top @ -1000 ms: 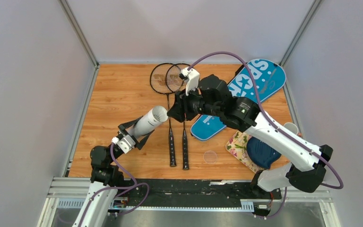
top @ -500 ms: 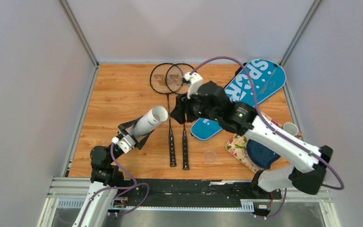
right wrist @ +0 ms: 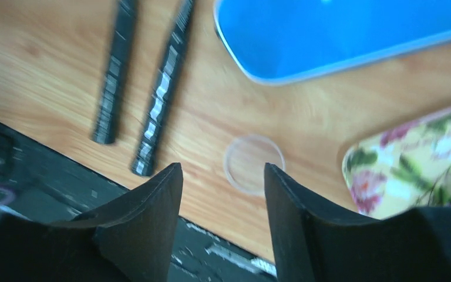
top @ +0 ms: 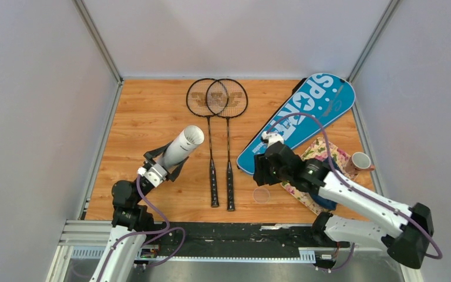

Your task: Pack up the badminton gear

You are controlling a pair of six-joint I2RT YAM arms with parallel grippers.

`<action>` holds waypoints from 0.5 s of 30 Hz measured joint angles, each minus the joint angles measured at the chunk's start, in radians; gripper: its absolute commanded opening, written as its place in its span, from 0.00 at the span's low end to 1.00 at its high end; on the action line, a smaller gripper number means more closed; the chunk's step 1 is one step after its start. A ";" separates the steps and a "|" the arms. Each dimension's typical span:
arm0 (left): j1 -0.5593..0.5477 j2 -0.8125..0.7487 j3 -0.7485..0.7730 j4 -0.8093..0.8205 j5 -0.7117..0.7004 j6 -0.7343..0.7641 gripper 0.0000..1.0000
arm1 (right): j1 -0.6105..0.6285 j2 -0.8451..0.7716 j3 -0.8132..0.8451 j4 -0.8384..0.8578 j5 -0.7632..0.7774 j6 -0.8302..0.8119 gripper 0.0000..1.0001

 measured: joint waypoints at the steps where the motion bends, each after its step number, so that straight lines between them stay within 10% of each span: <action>1: 0.000 0.000 0.001 -0.001 -0.003 0.000 0.04 | 0.001 0.033 -0.017 -0.024 -0.012 0.014 0.53; 15: 0.000 0.000 0.002 -0.005 -0.011 0.002 0.04 | 0.153 0.483 0.006 -0.090 -0.066 0.084 0.44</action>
